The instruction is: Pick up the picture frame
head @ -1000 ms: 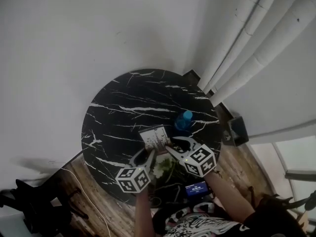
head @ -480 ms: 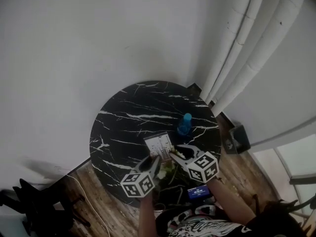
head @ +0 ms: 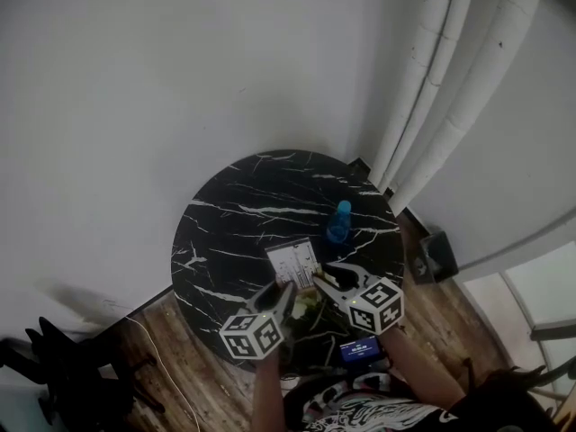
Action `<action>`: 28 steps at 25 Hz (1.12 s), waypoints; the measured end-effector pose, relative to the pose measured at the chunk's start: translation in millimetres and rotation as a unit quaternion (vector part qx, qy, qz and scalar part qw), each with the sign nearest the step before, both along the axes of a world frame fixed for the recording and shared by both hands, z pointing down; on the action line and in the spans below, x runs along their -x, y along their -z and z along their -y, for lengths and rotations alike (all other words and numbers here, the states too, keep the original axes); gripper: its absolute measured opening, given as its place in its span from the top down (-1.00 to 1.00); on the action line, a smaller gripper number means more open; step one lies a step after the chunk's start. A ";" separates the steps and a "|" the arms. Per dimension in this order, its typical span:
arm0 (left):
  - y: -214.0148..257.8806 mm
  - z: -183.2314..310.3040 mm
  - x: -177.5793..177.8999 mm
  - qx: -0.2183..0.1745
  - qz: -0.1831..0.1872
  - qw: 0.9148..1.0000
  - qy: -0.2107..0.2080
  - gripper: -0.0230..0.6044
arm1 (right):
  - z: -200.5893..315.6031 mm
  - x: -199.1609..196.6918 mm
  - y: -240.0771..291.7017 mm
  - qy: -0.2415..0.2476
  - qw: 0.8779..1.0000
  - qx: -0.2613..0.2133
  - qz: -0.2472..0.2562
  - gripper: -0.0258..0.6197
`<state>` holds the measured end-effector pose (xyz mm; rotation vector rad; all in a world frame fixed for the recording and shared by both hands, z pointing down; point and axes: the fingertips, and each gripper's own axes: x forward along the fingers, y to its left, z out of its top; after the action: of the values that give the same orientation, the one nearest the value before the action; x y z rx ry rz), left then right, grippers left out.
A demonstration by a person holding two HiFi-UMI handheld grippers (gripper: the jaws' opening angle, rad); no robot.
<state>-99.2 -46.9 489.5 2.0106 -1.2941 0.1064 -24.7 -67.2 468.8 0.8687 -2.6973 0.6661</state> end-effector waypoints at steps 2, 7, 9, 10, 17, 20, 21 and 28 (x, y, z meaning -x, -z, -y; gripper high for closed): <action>0.0 -1.7 0.2 0.000 0.001 1.000 0.000 0.45 | -1.7 0.1 0.2 -0.002 1.000 -0.001 0.001 0.51; -1.8 -5.6 -1.1 0.003 0.001 1.000 -0.003 0.45 | -5.9 -1.5 -1.8 -0.005 1.000 0.000 -0.001 0.52; -1.4 -5.7 0.0 0.005 0.004 1.000 -0.003 0.45 | -6.1 -0.6 -1.7 -0.005 1.000 -0.001 0.000 0.52; -1.4 -5.4 0.4 0.005 0.004 1.000 -0.003 0.45 | -5.8 -0.4 -1.5 -0.004 1.000 -0.004 0.000 0.52; -4.1 -5.5 -1.3 0.005 -0.002 1.000 0.000 0.45 | -4.9 -1.0 -2.5 0.002 1.000 -0.014 -0.006 0.52; -5.4 -4.6 -2.3 0.009 -0.002 1.000 0.000 0.45 | -4.1 -2.1 -4.0 0.001 1.000 -0.012 -0.006 0.52; -5.3 -4.0 -3.0 0.009 -0.002 1.000 0.000 0.45 | -3.5 -2.8 -4.0 0.001 1.000 -0.012 -0.006 0.52; -6.3 0.9 -6.2 0.011 -0.001 1.000 -0.001 0.45 | 1.6 -6.2 -5.8 -0.002 1.000 -0.013 -0.003 0.53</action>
<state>-93.0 -47.9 495.7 1.9941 -1.2842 0.1191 -18.5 -68.8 474.6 0.8812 -2.7053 0.6306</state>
